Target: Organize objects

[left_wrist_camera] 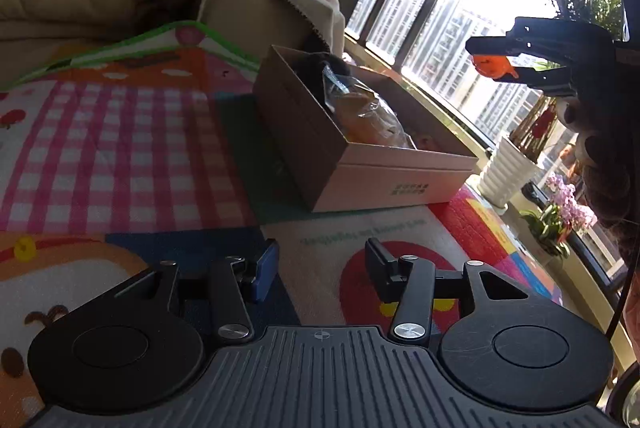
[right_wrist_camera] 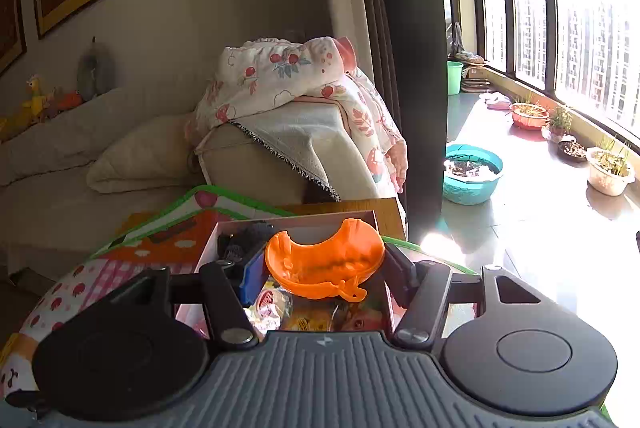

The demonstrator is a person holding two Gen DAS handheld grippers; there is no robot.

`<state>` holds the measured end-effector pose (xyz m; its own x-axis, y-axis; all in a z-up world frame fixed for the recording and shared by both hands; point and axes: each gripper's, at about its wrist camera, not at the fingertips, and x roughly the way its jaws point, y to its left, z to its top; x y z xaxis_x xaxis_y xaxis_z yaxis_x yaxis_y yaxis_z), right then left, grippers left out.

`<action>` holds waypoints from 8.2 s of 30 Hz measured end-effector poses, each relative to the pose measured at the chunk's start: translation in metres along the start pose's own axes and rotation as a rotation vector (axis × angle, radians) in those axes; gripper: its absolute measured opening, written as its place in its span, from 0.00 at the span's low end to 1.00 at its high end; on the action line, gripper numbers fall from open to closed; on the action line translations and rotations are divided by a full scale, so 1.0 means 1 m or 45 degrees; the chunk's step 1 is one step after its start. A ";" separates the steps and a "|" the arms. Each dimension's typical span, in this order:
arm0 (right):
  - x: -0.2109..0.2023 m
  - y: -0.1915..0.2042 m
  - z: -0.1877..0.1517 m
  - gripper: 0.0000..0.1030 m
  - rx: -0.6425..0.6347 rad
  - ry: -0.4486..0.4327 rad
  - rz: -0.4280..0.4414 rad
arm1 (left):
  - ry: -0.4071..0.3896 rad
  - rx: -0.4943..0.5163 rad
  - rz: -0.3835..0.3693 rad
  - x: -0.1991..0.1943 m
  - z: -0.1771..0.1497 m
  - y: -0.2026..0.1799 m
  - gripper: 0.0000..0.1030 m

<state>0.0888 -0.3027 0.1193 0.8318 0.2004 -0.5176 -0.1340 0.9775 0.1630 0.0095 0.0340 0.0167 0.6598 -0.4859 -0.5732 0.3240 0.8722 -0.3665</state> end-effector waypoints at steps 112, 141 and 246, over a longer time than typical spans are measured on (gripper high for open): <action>-0.003 0.006 -0.191 1.00 -0.088 0.126 -0.179 | -0.116 0.159 0.507 0.043 -0.037 -0.078 0.62; -0.002 0.007 -0.190 1.00 -0.119 0.128 -0.162 | -0.120 0.150 0.499 0.042 -0.037 -0.078 0.62; -0.004 0.007 -0.190 1.00 -0.117 0.127 -0.162 | -0.117 0.168 0.514 0.042 -0.037 -0.079 0.62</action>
<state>-0.0181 -0.2839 -0.0369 0.7882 0.0758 -0.6107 -0.0835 0.9964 0.0160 -0.0133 -0.0572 -0.0058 0.8069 -0.1022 -0.5818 0.1074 0.9939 -0.0257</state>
